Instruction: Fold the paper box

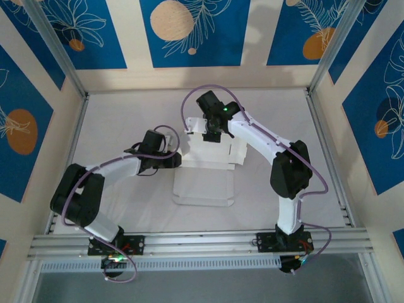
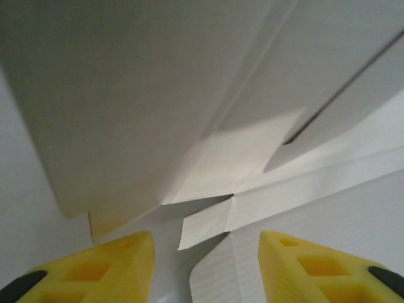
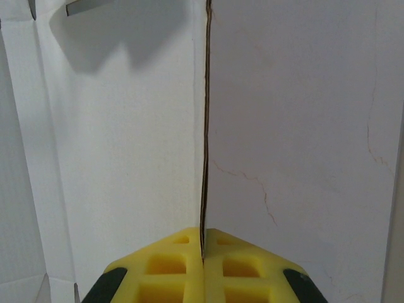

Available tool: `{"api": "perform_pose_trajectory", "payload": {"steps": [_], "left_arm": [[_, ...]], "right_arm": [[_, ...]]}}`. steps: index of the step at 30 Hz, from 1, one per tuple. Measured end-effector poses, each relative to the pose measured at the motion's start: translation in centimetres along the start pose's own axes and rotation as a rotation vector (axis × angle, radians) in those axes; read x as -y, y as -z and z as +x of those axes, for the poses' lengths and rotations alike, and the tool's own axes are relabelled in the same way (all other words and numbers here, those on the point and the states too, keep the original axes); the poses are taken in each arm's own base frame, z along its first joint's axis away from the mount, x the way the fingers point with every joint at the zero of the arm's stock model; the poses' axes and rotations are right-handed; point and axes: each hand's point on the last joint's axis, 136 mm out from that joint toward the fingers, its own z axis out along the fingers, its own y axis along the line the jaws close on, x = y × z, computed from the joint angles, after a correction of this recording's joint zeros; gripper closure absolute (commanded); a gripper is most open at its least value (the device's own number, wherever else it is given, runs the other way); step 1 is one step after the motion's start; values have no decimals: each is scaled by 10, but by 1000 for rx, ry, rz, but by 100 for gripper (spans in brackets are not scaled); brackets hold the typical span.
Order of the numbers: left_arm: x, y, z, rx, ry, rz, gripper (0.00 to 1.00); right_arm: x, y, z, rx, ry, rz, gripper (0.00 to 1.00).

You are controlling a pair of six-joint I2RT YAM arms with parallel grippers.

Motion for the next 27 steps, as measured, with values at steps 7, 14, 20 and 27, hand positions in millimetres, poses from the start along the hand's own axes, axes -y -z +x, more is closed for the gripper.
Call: {"api": "perform_pose_trajectory", "payload": {"steps": [7,14,20,27], "left_arm": [[-17,-20,15,-57,-1,-55,50],[-14,-25,10,-36,24,-40,50],[-7,-19,1,26,85,-4,45],[-1,-6,-6,95,90,30,48]], "right_arm": [[-2,0,-3,11,-6,-8,100],[-4,0,-3,9,-18,-15,100],[-3,-1,-1,4,-68,-18,100],[1,-1,-4,0,-141,-27,100]]}}
